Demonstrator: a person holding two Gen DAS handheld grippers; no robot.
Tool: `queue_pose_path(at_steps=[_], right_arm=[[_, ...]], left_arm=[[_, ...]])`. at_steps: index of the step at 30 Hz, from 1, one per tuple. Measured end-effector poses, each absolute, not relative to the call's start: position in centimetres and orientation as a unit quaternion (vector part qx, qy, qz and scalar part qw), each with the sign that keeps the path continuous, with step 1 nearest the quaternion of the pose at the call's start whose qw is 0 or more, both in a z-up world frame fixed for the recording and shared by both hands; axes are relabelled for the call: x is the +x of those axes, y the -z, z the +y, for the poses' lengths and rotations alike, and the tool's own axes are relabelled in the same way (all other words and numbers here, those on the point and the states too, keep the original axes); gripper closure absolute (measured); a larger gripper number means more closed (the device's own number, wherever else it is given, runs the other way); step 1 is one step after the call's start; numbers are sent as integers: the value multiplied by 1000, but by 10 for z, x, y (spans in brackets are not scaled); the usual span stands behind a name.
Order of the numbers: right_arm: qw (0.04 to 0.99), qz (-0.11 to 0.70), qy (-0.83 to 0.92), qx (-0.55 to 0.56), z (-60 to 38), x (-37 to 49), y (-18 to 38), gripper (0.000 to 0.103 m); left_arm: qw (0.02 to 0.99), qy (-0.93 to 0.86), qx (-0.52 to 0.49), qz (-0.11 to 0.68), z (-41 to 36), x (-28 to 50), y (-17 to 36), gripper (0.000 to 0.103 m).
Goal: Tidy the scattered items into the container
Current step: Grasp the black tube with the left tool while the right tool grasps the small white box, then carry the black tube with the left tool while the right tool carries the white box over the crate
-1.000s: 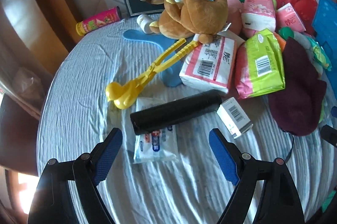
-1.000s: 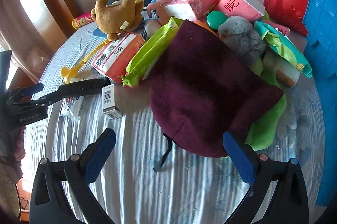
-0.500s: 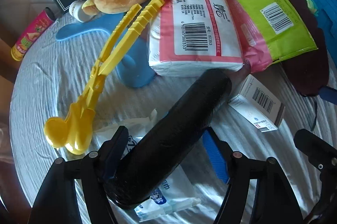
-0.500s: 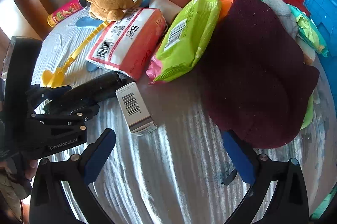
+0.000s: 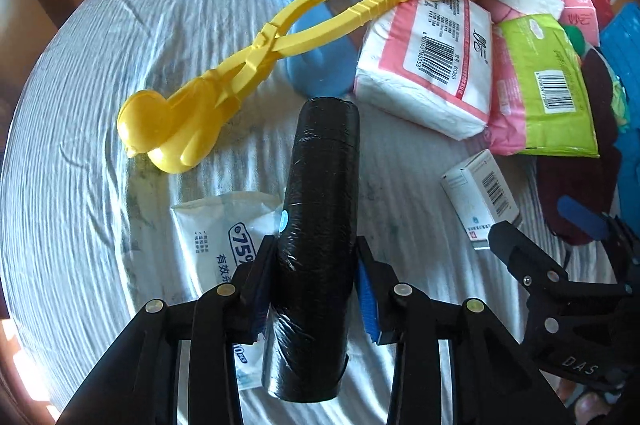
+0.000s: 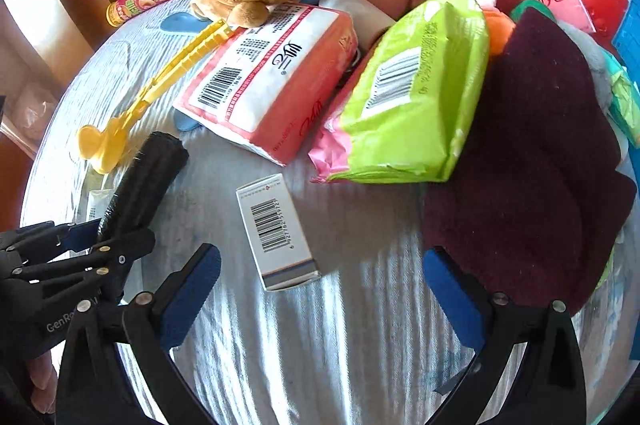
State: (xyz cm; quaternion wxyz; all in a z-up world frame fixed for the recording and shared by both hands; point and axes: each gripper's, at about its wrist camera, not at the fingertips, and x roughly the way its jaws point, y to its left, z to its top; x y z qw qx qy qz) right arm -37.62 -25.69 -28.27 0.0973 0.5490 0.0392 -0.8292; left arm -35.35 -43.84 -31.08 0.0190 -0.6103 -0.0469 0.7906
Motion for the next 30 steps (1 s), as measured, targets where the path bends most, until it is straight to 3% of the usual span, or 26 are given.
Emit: queue_pose_path(at_steps=[1,3,5,9,12,13,14,15,16,30], right_arm=[[101,44,827,551,-259,-378,284,15],[110,54,823,554,-264,-380,287,42],[120,57,819,559,-268,-383,291,51],[132,65,814,561,-276,-385,299,51],[130,63,813,564,-276,-389,307,51],[129,68,814,563,-278,-388,306,51],[129,72,814,561,-279,-388,306,55],[128,76,815,559,-280,-388,304,71],[129,76,817,557,-280,-386,301,74],[138,56,862,485,-259,-344,224,74]], left_arm=[[17,-792,-609,-42,-436,-355,311,65],[11,-796,-604,-34,-432,-357,310,64],[7,-800,-599,-21,-429,-358,310,63],[11,-804,-594,-1,-422,-357,310,55],[1,-809,-587,20,-417,-358,310,55],[-2,-812,-584,26,-416,-358,309,60],[-2,-813,-581,30,-415,-358,308,67],[1,-814,-581,25,-416,-357,307,67],[0,-814,-581,19,-418,-356,305,67],[-19,-863,-504,-8,-414,-333,239,69]])
